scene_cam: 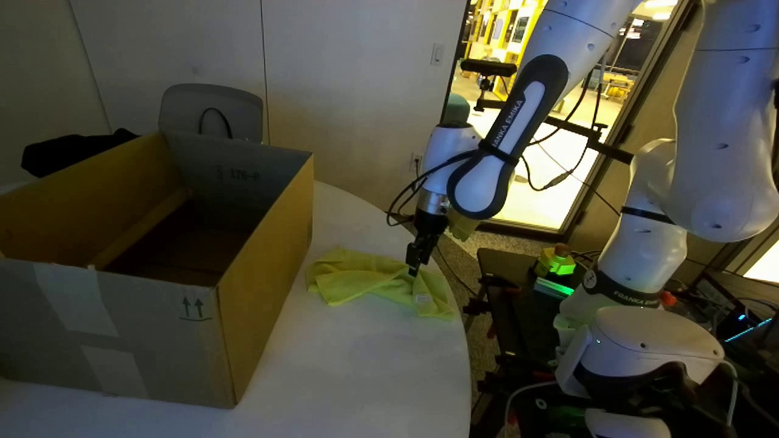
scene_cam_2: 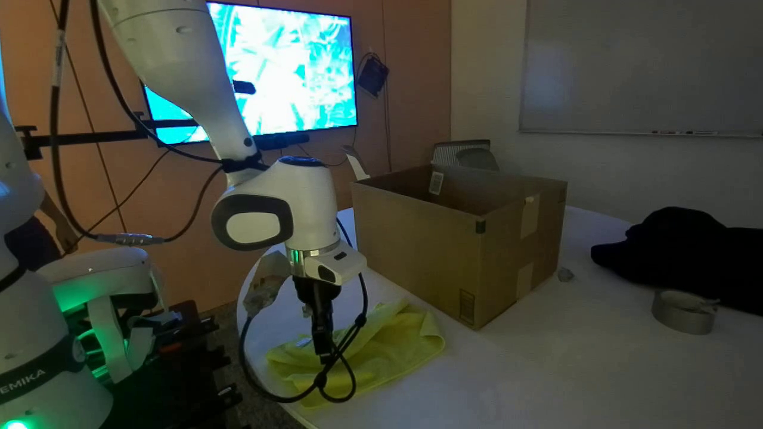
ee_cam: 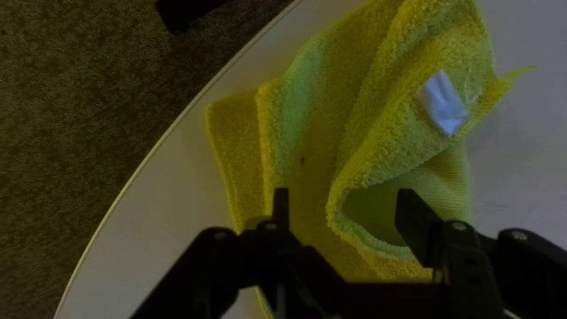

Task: Put the marker on the towel, fold the towel, and then put the folded towel in the box

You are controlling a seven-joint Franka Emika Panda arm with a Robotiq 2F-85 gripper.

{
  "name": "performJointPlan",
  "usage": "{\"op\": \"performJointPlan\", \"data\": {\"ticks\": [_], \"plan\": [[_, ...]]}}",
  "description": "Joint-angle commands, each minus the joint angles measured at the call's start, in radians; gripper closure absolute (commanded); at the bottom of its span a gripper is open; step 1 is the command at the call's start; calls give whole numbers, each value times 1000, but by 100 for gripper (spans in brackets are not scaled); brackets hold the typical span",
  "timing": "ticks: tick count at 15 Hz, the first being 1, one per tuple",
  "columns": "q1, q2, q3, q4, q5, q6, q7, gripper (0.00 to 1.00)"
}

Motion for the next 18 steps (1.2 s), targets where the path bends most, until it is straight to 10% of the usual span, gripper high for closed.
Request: {"op": "performJointPlan", "data": {"ticks": [1, 11, 12, 18], "plan": [[8, -53, 7, -47, 21, -12, 18, 4], [18, 54, 15, -42, 22, -19, 44, 2], [15, 62, 21, -42, 26, -21, 39, 26], [11, 99, 45, -41, 27, -20, 31, 65]]}}
